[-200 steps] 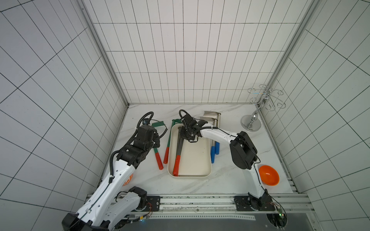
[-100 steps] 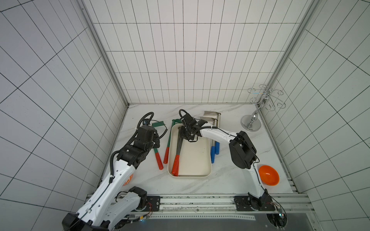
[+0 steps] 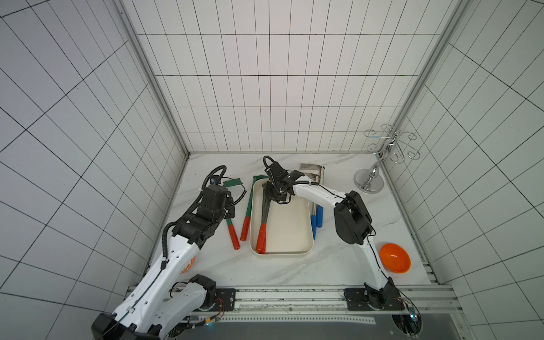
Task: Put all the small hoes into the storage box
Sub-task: Place the hoe in the storage box.
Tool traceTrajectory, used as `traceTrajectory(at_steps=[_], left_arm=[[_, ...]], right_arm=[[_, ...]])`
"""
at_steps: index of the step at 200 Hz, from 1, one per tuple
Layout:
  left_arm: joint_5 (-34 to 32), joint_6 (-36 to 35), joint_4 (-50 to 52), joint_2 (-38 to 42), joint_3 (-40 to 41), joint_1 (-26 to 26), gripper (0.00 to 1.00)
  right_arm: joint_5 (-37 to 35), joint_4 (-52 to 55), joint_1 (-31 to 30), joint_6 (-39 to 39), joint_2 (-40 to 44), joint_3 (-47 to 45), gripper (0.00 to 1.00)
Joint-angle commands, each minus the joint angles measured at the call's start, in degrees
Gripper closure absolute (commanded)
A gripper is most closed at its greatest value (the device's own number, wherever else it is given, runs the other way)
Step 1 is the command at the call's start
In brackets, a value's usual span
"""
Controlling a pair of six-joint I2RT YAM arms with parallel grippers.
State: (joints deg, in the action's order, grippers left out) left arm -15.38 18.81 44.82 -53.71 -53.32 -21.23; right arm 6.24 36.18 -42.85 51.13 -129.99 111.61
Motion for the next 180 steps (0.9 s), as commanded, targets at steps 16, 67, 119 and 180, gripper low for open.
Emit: traceTrajectory(at_steps=[16, 67, 119, 180], left_arm=[[-0.87, 0.0, -1.03, 0.58, 0.71, -0.08, 0.52], [-0.65, 0.19, -1.05, 0.62, 0.84, -0.04, 0.52], [-0.51, 0.31, -1.21, 0.61, 1.02, -0.04, 0.52], [-0.44, 0.28, -1.16, 0.45, 0.93, -0.02, 0.52]], right_arm=[[-4.53, 8.12, -0.14, -3.76, -3.46, 9.31, 0.95], [-4.48, 10.97, -1.0, -7.55, -5.33, 13.02, 0.91], [-3.74, 11.54, -1.62, -9.54, -5.53, 13.98, 0.87], [-2.55, 11.8, -2.24, -10.58, -6.93, 16.66, 0.81]])
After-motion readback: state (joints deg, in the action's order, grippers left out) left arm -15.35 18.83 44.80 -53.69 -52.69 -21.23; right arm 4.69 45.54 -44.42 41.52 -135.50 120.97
